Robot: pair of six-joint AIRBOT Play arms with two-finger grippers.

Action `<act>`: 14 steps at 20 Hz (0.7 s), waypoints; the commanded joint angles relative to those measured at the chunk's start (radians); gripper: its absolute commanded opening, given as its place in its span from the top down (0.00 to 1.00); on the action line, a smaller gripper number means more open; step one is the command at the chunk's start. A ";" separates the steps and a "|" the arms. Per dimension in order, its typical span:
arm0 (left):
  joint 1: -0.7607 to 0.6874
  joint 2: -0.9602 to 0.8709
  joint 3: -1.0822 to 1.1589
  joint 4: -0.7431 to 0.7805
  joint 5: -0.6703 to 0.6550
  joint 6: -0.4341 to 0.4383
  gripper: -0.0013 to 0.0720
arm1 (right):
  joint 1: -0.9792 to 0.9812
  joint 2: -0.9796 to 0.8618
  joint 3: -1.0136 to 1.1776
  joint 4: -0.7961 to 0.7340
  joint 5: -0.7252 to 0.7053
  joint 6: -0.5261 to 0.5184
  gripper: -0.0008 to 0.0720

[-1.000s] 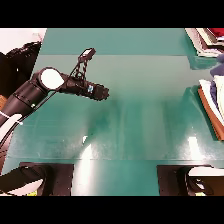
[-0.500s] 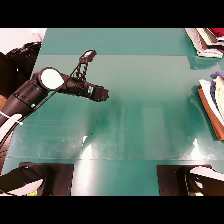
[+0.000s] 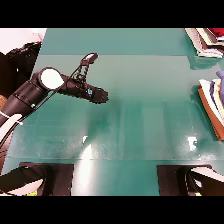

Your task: Fold the shirts.

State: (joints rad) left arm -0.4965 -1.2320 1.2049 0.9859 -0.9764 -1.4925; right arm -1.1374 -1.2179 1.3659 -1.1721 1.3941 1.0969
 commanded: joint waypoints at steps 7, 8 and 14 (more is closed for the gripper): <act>0.000 0.000 0.001 0.000 0.010 0.000 0.94 | 0.305 0.006 0.064 0.454 -0.033 0.049 0.33; 0.000 0.000 0.001 0.000 0.008 0.000 0.95 | 0.390 0.006 0.064 0.476 -0.035 0.049 0.33; 0.000 0.000 0.001 0.000 0.058 0.000 0.95 | 0.890 0.006 0.064 0.463 -0.189 0.046 0.45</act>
State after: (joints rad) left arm -0.4965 -1.2320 1.2049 0.9855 -0.9428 -1.4929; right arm -0.4530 -1.2118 1.4277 -0.7353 1.2865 1.1427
